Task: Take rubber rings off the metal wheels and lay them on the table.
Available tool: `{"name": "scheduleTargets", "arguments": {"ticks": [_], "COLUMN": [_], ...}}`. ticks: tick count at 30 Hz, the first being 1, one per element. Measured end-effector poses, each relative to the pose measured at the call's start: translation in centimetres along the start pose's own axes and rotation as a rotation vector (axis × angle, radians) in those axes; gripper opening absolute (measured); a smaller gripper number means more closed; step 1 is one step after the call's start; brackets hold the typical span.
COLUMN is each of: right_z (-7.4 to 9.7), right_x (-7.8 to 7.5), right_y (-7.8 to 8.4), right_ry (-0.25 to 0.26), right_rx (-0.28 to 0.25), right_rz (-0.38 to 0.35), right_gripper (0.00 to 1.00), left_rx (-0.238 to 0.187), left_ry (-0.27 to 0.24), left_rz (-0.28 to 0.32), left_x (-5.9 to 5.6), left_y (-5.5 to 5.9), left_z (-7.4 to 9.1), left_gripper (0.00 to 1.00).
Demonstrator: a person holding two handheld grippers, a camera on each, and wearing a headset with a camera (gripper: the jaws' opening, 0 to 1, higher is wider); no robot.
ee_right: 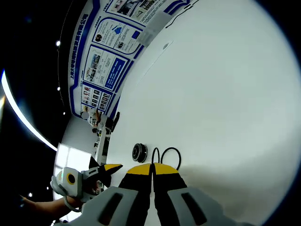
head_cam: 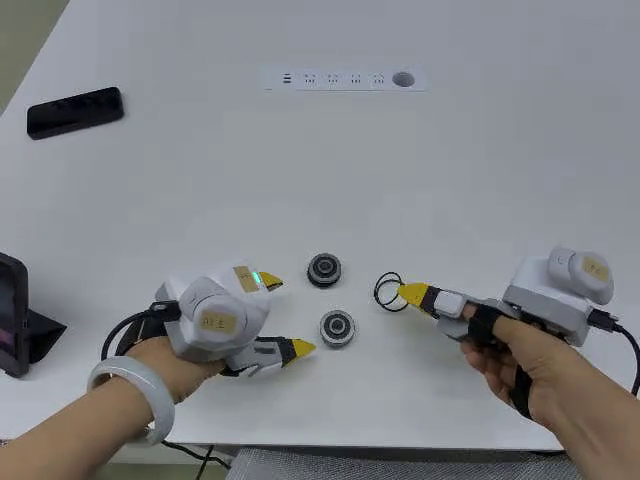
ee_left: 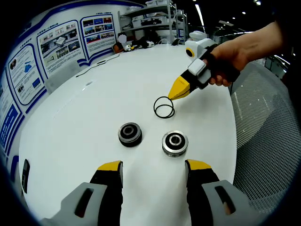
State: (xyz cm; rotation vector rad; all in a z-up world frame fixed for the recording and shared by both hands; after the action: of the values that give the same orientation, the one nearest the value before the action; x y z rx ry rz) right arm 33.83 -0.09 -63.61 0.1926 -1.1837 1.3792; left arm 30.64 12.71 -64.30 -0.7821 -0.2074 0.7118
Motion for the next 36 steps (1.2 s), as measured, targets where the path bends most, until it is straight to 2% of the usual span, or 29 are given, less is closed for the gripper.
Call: {"name": "scheduleTargets", "arguments": {"ticks": [6,10,17,28,36], "right_z": [-0.2,-0.1,0.2,0.5,0.0], "right_x": [-1.3,-1.8,-2.0,-1.3,-0.1], "right_y": [0.3,0.4,0.6,0.4,-0.5], "right_ry": [0.049,0.069,0.087,0.096,0.064], "right_rx": [0.016,0.030,0.038,0.055,0.038], "right_rz": [-0.004,0.026,0.059,0.148,0.168], "right_gripper": [0.02,0.04,0.08,0.15,0.15], "left_rx": [0.004,0.003,0.004,-0.013,-0.036], "left_ry": [0.000,0.000,0.005,0.004,-0.012], "left_rz": [0.000,0.001,-0.001,0.012,0.017], "left_x": [0.1,0.2,0.0,0.2,0.9], "left_y": [0.0,0.0,-0.1,-0.5,-1.9], "left_z": [0.0,0.0,-0.1,0.0,0.0], "left_gripper": [0.54,0.54,0.53,0.52,0.49]}}
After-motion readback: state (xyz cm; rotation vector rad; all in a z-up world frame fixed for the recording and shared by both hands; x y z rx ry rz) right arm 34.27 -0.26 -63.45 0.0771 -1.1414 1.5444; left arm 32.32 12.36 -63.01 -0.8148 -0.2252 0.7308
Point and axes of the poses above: the centre of the closed fingertips' face, and the gripper's own axes: z roughly backward along the fingers, x roughly to its left, y roughly out of its underside, the point moved 1 cm from there along z, roughly backward along the fingers, and after that the axes turned 13 degrees about z, right-handed, at the moved point
